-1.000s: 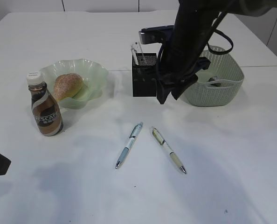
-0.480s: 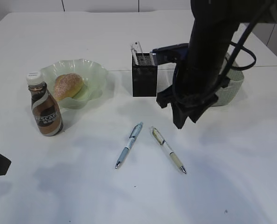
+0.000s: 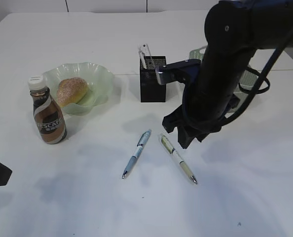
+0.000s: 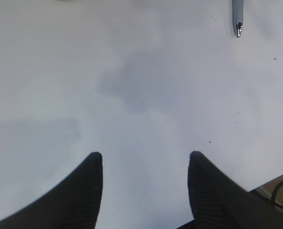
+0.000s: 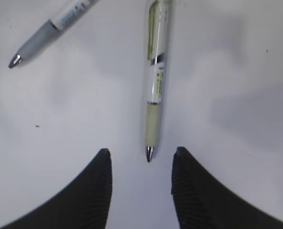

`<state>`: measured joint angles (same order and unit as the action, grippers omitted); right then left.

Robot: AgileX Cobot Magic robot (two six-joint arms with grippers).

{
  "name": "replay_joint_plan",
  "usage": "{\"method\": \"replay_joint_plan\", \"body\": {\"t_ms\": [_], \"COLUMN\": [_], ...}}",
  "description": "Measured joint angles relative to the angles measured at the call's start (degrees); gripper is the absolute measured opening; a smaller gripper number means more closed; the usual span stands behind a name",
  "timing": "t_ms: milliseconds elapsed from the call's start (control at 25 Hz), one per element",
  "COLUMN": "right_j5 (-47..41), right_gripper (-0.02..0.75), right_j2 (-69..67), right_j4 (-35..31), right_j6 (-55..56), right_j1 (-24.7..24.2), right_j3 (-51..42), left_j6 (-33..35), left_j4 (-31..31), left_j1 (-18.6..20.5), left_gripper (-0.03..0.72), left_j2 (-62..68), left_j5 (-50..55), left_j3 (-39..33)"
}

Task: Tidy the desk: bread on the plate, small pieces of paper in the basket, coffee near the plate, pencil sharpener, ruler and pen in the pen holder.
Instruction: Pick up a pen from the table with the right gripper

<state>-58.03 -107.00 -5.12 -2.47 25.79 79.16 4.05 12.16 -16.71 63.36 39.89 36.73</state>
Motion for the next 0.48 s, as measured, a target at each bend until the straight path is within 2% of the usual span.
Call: {"method": "replay_joint_plan", "body": {"t_ms": [480], "right_j5": [5.3], "right_gripper": [0.367], "right_j2": [-4.4], "right_j4": [-0.1], "right_j6": [0.0], "right_j1": [0.0], "right_j3": [0.1], "left_j6": [0.0], "left_j4": [0.1], "left_j1": [0.0], "left_gripper": [0.401], "left_j2": [0.0], "left_j5": [0.0], "left_j3": [0.0]}}
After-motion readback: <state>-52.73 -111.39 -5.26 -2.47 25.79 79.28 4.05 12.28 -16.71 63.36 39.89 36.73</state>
